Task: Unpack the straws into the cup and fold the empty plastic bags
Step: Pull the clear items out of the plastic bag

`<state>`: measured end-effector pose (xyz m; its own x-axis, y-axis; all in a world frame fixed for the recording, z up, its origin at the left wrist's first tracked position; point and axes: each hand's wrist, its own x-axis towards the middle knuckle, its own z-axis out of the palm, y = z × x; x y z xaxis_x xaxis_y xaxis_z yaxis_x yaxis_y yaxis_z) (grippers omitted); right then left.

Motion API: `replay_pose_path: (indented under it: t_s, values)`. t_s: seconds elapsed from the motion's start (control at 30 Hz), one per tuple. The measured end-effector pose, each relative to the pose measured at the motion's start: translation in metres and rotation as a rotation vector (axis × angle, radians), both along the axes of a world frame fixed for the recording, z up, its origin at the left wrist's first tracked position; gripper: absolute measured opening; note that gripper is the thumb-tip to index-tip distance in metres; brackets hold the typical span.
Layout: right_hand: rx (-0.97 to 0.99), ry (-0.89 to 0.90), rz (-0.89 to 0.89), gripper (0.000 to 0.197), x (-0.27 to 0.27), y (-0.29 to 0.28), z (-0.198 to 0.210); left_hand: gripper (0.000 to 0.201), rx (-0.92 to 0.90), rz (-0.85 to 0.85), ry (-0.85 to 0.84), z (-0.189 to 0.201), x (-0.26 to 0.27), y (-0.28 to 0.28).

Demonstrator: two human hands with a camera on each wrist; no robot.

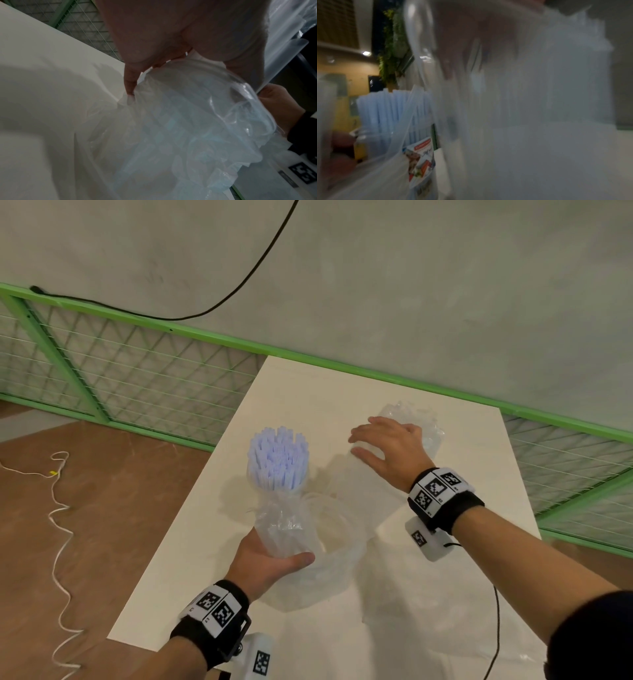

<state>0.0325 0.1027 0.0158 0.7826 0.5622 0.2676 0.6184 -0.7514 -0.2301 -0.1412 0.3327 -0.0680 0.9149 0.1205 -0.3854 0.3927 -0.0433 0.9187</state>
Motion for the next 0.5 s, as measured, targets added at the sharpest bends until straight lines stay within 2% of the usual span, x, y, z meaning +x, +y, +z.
replay_pose_path:
  t_s: [0.07, 0.13, 0.27, 0.37, 0.5]
  values:
    - [0.129, -0.055, -0.056, 0.012, 0.006, -0.003, -0.003, 0.069, 0.002, 0.003, 0.004, 0.0, -0.001, 0.001]
    - [0.148, -0.074, -0.14, 0.017, 0.011, -0.01, 0.0, 0.063, 0.007, 0.006, 0.007, -0.001, -0.001, 0.003]
    - [-0.136, -0.033, -0.223, 0.038, 0.01, -0.018, 0.008, 0.069, 0.004, -0.001, -0.006, -0.003, 0.0, 0.004]
    - [-0.33, 0.053, -0.196, 0.041, 0.008, -0.015, 0.003, 0.067, 0.01, -0.004, -0.015, -0.003, 0.001, 0.003]
    - [-0.242, 0.002, -0.214, 0.035, 0.007, -0.017, -0.001, 0.067, -0.001, -0.004, -0.021, -0.002, 0.001, 0.001]
